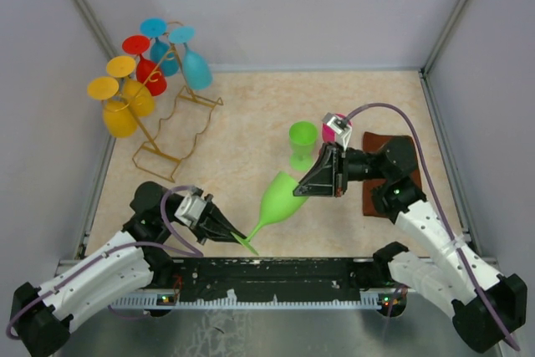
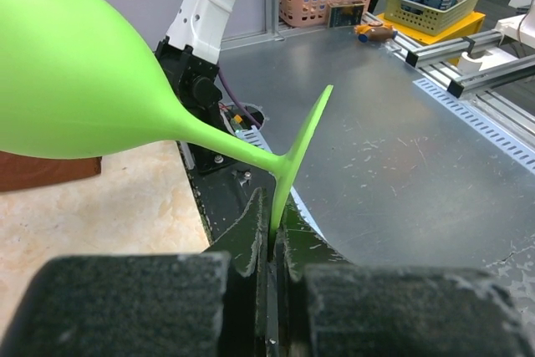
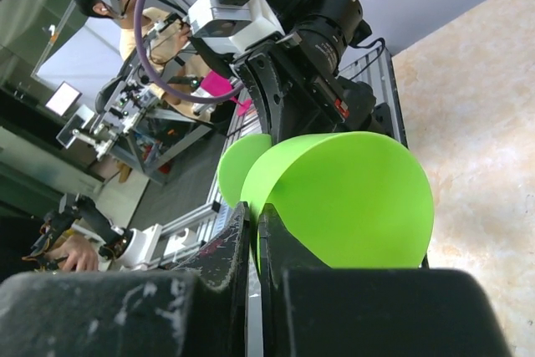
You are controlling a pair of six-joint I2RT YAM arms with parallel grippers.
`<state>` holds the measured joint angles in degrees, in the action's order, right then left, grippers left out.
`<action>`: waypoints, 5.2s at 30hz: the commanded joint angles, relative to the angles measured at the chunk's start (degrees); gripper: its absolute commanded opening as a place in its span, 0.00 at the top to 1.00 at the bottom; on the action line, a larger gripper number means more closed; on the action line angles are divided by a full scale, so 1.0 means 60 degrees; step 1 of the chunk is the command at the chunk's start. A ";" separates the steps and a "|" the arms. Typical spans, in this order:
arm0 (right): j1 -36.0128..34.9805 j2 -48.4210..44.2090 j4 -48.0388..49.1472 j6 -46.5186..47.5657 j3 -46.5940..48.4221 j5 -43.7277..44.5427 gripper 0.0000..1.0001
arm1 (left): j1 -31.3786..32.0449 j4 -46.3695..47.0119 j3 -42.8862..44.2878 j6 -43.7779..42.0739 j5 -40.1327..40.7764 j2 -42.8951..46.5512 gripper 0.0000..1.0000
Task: Take the wine glass off the wine glass rack
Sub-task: Place the wine glass at the center of the board.
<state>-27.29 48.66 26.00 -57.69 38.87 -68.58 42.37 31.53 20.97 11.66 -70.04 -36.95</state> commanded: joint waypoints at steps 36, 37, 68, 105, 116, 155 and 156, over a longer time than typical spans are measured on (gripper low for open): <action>-0.0009 -0.1141 -0.3434 0.2381 0.1230 0.1312 1.00 | -0.0052 -0.2061 0.0430 -0.1271 0.1872 0.0639 0.56; -0.0008 -0.1151 -0.3538 0.2465 0.1278 0.1319 1.00 | -0.0048 -0.2125 0.0423 -0.1334 0.1917 0.0669 0.56; -0.0022 -0.0241 -1.0265 0.6528 0.2519 0.8373 1.00 | -0.0048 -0.2285 0.0196 -0.0660 0.7165 0.1177 0.17; -0.0015 0.2549 -0.9389 0.7261 0.2235 1.3118 0.99 | -0.0060 -0.2594 0.0401 0.1580 0.9632 0.0709 0.01; -0.0015 0.2727 -0.9178 0.7535 0.2297 1.3107 0.96 | -0.0060 -0.2632 0.0390 0.1480 0.9378 0.0589 0.01; -0.0008 0.2409 -0.9205 0.7549 0.2910 1.2613 0.77 | -0.0060 -0.3163 0.0602 0.1265 0.9376 0.0405 0.00; -0.0008 0.2296 -0.9197 0.7517 0.2878 1.2575 0.77 | -0.0060 -0.3173 0.0598 0.1268 0.9374 0.0389 0.01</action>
<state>-27.31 65.58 -30.59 -12.16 53.80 7.70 42.22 12.75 22.59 20.18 -13.69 -34.72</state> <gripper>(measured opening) 0.228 0.996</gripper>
